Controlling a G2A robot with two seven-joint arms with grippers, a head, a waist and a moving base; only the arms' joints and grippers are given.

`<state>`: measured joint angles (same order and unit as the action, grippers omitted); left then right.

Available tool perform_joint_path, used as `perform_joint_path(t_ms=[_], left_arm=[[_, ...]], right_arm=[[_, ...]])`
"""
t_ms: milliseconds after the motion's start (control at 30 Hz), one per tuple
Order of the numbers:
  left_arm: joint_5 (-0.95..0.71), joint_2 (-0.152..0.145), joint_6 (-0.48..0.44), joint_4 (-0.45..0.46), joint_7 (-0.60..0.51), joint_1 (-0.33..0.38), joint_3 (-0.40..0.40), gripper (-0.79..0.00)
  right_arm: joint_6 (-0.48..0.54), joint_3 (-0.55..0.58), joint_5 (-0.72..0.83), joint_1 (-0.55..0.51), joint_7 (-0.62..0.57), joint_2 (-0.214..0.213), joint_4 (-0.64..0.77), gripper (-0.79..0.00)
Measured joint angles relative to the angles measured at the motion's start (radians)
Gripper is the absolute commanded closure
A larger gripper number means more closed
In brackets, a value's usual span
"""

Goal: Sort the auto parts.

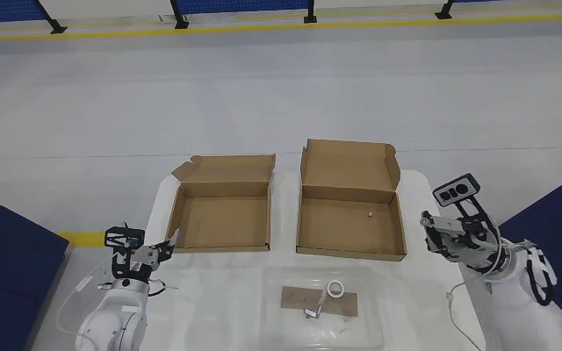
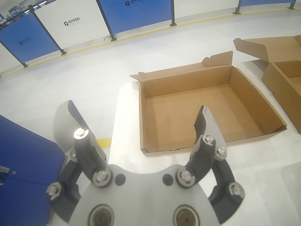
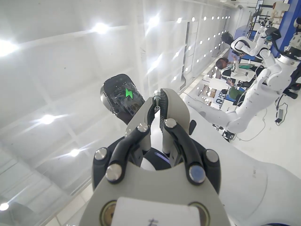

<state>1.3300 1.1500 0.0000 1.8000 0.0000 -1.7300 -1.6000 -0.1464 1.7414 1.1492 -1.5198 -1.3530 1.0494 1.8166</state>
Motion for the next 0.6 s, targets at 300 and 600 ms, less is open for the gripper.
perform_joint_path(t_ms=[300, 600], left_arm=[[0.000, 0.000, 0.000, 0.000, 0.000, 0.000, 0.000, -0.785], [0.000, 0.000, 0.000, 0.000, 0.000, 0.000, 0.000, -0.785]], right_arm=[[-0.002, 0.061, -0.255, -0.006, 0.093, -0.020, 0.027, 0.000], [-0.025, 0.091, -0.711, 0.007, 0.133, -0.054, 0.061, 0.000]])
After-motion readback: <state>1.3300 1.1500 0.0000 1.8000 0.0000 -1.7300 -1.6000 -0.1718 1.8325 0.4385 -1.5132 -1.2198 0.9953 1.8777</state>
